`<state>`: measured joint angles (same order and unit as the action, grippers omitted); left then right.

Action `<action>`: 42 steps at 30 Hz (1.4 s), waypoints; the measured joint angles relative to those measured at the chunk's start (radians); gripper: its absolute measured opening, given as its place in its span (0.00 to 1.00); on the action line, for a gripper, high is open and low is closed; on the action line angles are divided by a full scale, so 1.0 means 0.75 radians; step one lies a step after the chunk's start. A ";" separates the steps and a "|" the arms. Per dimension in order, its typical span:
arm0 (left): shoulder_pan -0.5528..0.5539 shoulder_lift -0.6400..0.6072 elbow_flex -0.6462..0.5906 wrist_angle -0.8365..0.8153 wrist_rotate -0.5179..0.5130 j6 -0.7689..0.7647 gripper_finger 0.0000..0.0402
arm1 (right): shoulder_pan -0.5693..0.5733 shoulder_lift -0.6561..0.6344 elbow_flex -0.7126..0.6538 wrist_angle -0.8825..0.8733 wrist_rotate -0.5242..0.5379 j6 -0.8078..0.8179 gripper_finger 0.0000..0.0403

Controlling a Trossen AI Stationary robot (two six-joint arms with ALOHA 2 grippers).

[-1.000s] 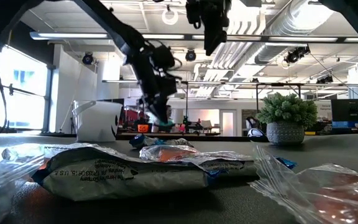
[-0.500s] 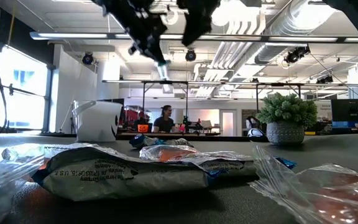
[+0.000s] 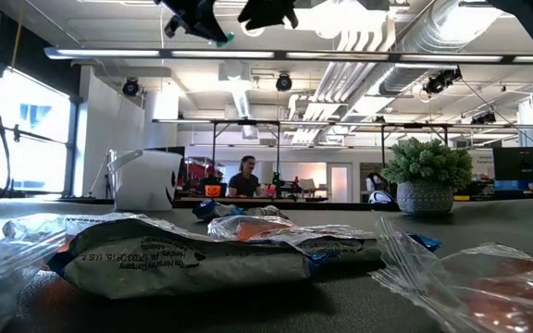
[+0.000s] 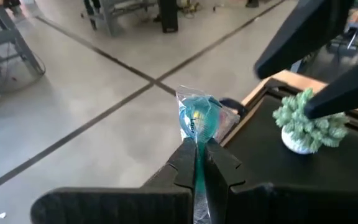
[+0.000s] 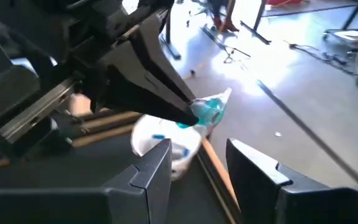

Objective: Sort candy
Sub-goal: Put the blue gummy into the green bucket

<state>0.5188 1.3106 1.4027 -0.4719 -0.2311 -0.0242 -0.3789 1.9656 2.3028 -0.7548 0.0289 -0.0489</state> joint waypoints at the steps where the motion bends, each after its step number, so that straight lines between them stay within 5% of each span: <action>1: -0.007 -0.010 0.000 0.001 -0.008 -0.001 0.00 | -0.003 0.000 0.000 0.015 -0.022 0.021 0.37; 9: -0.084 -0.018 0.000 0.035 -0.016 -0.001 0.00 | -0.028 0.000 0.000 0.131 -0.154 0.176 0.37; 26: -0.174 -0.018 0.000 0.112 -0.075 0.013 0.00 | -0.028 0.001 0.000 0.120 -0.209 0.266 0.36; 30: -0.180 -0.018 0.000 0.112 -0.094 0.013 0.00 | -0.028 0.001 0.000 0.120 -0.209 0.276 0.29; 36: -0.180 -0.018 0.000 0.110 -0.094 0.029 0.00 | -0.028 0.001 0.000 0.112 -0.221 0.275 0.05; 42: -0.180 -0.018 0.000 0.110 -0.089 0.080 0.00 | -0.029 0.001 0.001 0.110 -0.248 0.303 0.04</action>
<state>0.3835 1.2968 1.4029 -0.3894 -0.2979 0.0360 -0.4004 1.9663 2.3032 -0.6720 -0.1571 0.1780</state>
